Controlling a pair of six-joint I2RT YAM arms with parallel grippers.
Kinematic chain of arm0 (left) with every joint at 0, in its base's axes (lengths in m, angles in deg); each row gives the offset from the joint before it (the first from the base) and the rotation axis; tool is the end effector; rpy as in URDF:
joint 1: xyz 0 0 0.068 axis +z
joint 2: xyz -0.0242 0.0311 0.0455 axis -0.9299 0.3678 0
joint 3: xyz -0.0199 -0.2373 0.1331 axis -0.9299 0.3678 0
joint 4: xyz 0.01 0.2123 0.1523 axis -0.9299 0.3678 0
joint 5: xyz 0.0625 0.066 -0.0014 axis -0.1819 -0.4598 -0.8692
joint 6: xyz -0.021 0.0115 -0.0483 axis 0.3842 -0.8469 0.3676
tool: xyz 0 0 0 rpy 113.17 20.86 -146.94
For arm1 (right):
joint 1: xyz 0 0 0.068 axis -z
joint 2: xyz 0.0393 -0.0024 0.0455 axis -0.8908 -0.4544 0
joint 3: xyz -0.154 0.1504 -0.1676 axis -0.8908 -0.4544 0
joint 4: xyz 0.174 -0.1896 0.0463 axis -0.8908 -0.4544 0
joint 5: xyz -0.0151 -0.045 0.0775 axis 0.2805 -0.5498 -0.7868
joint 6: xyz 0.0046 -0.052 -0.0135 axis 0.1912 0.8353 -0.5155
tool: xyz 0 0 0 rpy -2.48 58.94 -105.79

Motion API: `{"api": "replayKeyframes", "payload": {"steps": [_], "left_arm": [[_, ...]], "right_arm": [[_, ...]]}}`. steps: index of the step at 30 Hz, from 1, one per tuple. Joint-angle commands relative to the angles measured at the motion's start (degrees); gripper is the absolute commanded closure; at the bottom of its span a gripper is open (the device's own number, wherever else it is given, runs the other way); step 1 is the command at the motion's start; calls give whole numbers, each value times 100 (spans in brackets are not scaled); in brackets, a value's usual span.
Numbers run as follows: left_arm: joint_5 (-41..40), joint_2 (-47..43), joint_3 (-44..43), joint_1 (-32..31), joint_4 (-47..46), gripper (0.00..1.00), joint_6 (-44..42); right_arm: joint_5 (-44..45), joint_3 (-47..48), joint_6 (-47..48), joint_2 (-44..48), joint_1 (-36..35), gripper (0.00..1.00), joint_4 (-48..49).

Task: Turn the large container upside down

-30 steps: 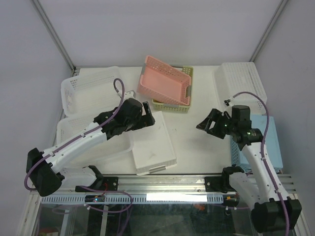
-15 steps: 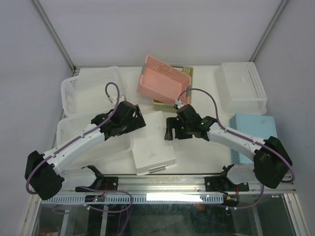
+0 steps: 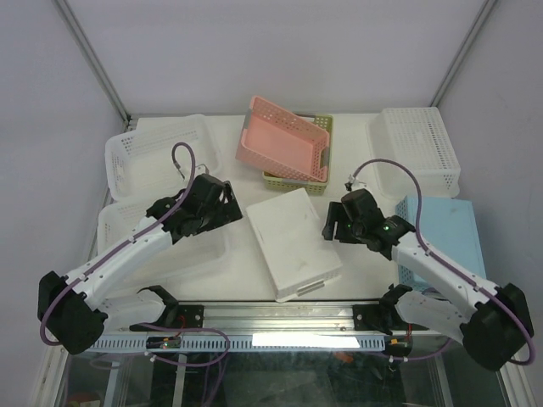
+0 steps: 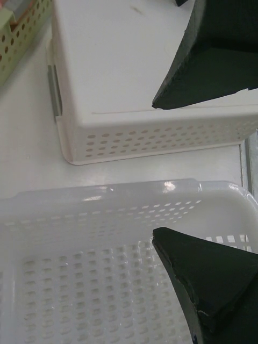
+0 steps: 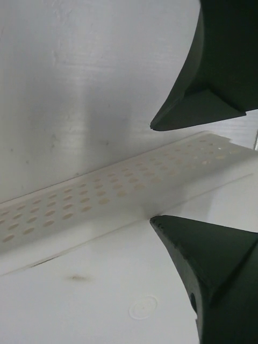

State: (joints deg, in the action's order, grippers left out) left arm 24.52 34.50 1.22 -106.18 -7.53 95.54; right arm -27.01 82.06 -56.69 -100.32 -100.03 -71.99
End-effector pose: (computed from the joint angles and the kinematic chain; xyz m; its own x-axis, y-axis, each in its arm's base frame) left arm 0.1783 -0.1245 0.2672 -0.7850 -0.3010 -0.5415 -0.2029 0.9508 -0.2343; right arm 0.1689 0.1227 0.2241 -0.8227 0.0362 -0.5673 -0.1300 0.9595 0.2498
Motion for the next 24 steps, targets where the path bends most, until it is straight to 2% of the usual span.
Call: {"api": "replayKeyframes", "payload": {"steps": [1, 4, 7, 10, 14, 18, 21, 24], "left_arm": [[177, -237, -634, 7, -183, 1, -252], [132, -191, -915, -205, -180, 1, -192], [-111, 19, -1152, -699, -183, 1, 24], [-314, 381, -1262, -1199, -211, 1, 543], [-182, 949, -1052, -1486, -443, 1, 1241], [-192, 1344, -703, -1515, -784, 1, 1810], [104, 1634, -591, -1504, -1588, 1, 1396], [500, 2462, -1173, -1485, -1781, 1, 745]], "right_arm": [[299, 38, -127, 641, 187, 33, -554], [366, 517, -156, 642, 188, 31, -885], [468, 945, -84, 722, 188, 25, -1021], [611, 1261, 29, 842, 190, 23, -1031], [935, 1638, 176, 969, 186, 22, -1055], [1214, 1808, 306, 1085, 203, 19, -1063], [1272, 1880, 372, 1134, 229, 19, -1140], [1365, 1963, 482, 1142, 234, 19, -1280]]}}
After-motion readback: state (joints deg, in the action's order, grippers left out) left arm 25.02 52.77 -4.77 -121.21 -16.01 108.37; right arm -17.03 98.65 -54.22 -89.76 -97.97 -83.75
